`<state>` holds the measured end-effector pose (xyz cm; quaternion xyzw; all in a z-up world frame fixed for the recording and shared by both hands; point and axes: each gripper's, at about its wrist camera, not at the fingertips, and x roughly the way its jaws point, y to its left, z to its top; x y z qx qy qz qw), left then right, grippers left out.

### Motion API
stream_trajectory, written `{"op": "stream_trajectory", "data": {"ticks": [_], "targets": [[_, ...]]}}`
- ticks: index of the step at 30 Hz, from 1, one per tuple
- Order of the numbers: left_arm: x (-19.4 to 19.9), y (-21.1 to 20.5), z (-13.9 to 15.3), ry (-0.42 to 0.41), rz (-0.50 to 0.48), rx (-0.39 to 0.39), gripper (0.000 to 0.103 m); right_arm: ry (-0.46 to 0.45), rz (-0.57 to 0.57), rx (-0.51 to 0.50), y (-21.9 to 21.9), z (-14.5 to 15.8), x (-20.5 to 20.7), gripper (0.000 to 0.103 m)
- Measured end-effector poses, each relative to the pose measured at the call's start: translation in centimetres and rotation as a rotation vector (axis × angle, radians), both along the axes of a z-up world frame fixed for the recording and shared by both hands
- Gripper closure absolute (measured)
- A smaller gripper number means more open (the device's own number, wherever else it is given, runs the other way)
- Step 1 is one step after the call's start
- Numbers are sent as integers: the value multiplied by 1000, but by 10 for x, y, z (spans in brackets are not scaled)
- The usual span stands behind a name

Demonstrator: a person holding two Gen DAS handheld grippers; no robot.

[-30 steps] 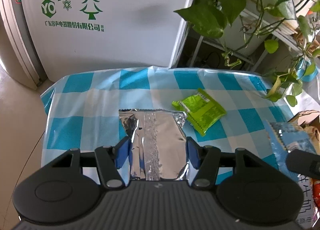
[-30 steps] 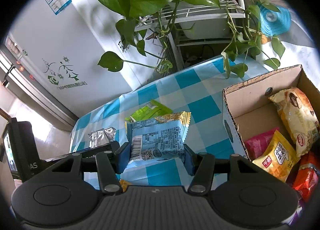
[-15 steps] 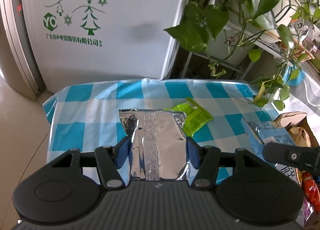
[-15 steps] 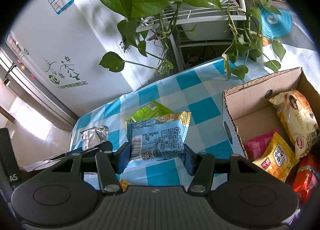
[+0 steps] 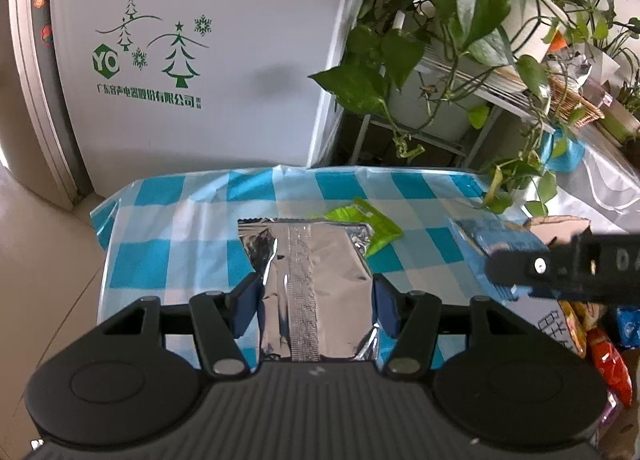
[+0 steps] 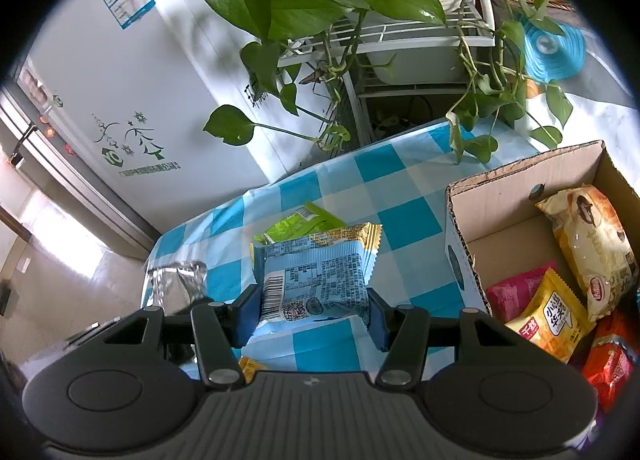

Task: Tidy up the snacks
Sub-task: 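Lift the silver bag with the left tool while the right tool holds the light blue bag, then carry the silver bag over the box with the left tool while the right tool carries the light blue bag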

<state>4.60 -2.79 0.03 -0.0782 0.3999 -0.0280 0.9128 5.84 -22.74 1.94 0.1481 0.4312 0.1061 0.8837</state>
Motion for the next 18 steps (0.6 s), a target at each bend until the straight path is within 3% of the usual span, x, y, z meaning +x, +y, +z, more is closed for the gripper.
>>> {"op": "stream_trajectory", "data": {"ticks": [18], "targets": [[-32, -23, 4, -13, -14, -20, 44, -49, -5, -32, -15, 13, -10, 42]]}}
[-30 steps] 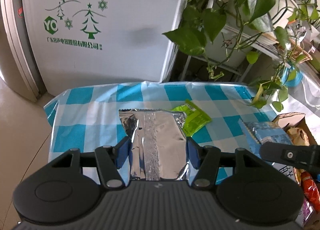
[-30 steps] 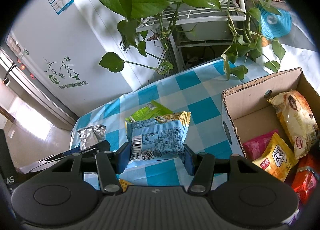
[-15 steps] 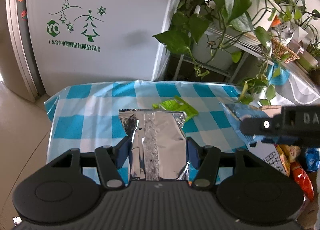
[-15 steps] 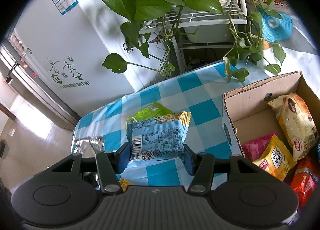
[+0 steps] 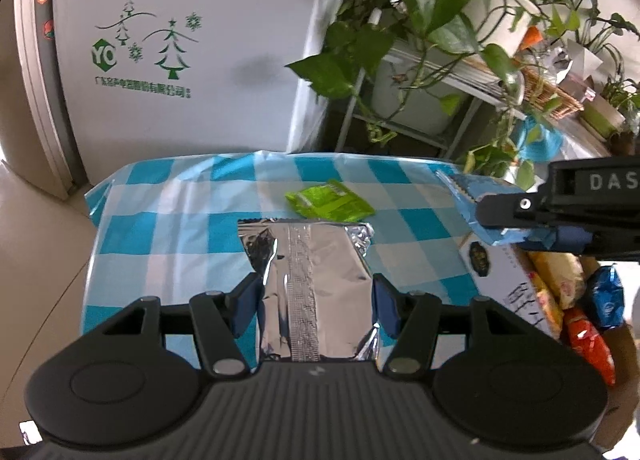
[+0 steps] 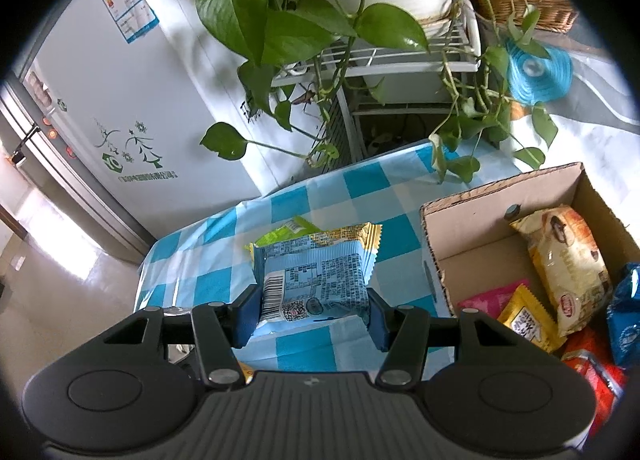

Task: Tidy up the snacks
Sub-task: 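Carry the silver bag over the box with the left tool while the right tool carries the light blue bag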

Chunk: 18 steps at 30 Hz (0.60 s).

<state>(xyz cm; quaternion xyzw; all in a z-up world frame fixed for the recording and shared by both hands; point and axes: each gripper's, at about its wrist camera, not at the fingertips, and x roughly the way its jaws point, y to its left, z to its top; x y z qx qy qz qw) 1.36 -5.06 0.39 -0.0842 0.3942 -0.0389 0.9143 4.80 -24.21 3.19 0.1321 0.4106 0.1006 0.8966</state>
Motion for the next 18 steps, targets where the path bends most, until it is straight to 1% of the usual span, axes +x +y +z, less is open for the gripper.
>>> {"op": "stream_trajectory", "data": {"ticks": [3, 7, 11, 15, 18], "targets": [[-2, -14, 6, -12, -23, -12, 44, -24, -8, -14, -7, 6, -3, 42], [-3, -37, 16, -29, -73, -36, 44, -50, -15, 5, -24, 14, -7, 42], [-5, -63, 25, -44, -132, -53, 44, -87, -32, 40, -50, 25, -14, 42], [-7, -90, 31, -51, -190, -74, 44, -121, -69, 40, -81, 34, -21, 42], [-9, -109, 33, -51, -231, -90, 44, -130, -110, 44, -104, 36, -26, 42]]}}
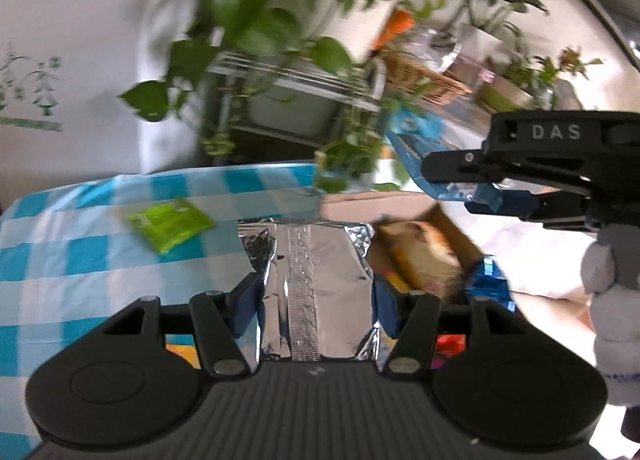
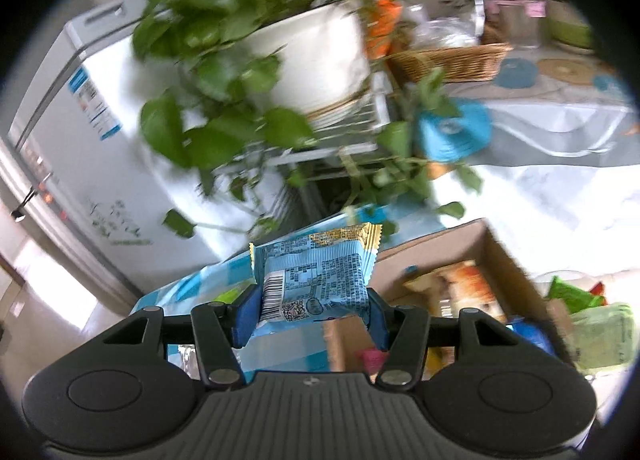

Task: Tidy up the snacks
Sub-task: 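Carry the silver bag over the box with the left tool while the right tool carries the light blue bag, then open both tools to drop the silver and light blue bags into the box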

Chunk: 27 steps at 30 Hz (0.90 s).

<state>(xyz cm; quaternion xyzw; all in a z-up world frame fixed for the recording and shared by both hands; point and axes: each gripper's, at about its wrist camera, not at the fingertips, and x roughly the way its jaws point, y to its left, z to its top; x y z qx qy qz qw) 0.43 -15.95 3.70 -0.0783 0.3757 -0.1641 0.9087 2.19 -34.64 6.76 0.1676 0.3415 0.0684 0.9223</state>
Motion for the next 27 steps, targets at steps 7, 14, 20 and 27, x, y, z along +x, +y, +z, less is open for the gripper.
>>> {"op": "stream_trajectory", "data": {"ticks": [7, 14, 20, 27], "targets": [[-8, -43, 0, 9, -94, -5, 44, -19, -58, 30, -42, 2, -12, 42], [-8, -76, -11, 55, -147, -23, 44, 0, -72, 11, -52, -1, -13, 42], [-10, -96, -19, 74, -191, -25, 41, 4, -77, 24, -56, -3, -11, 42], [-16, -81, -7, 19, -172, -21, 25, -8, -73, 37, -56, -1, -13, 35]]}}
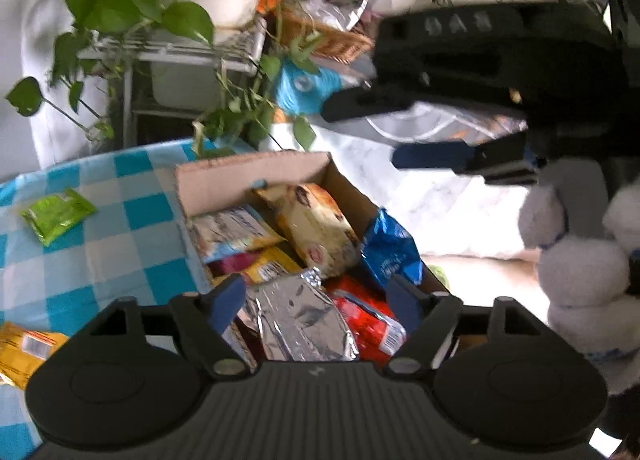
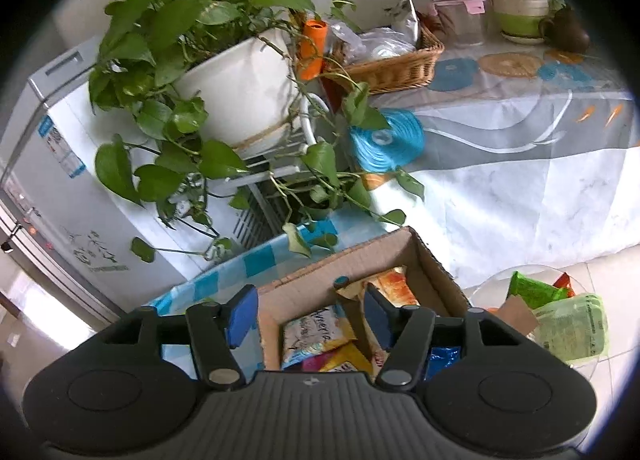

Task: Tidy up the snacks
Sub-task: 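Open both tools to drop the silver and light blue bags into the box, then move the left tool to the yellow bag while the right tool approaches the green bag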

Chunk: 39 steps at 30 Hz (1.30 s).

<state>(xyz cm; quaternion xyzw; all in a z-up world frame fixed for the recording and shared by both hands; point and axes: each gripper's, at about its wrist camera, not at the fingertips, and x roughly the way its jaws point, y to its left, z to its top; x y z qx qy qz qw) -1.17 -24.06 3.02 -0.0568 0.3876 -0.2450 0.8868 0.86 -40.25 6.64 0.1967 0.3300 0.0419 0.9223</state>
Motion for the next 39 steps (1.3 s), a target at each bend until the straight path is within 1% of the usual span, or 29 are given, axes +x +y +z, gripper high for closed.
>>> {"op": "stream_trajectory", "data": {"ticks": [6, 14, 17, 24, 28, 29, 31, 36, 39], "targets": [[6, 34, 8, 0, 66, -13, 25, -4, 14, -13, 7, 1, 0, 32], [11, 89, 8, 1, 151, 39, 25, -6, 78, -42, 29, 2, 3, 28], [13, 110, 7, 4, 185, 45, 25, -2, 106, -59, 39, 1, 5, 27], [17, 155, 1, 30, 261, 55, 25, 10, 164, -93, 64, -2, 8, 23], [18, 176, -8, 62, 303, 74, 25, 21, 209, -88, 81, -4, 11, 20], [18, 180, -11, 69, 304, 79, 24, 23, 224, -89, 86, -5, 12, 19], [19, 184, -18, 92, 283, 104, 19, 22, 248, -99, 95, -5, 13, 18], [18, 184, -41, 133, 226, 167, 19, 26, 280, -109, 112, -5, 17, 18], [19, 181, -53, 141, 213, 192, 19, 36, 291, -111, 121, -8, 20, 18]]}}
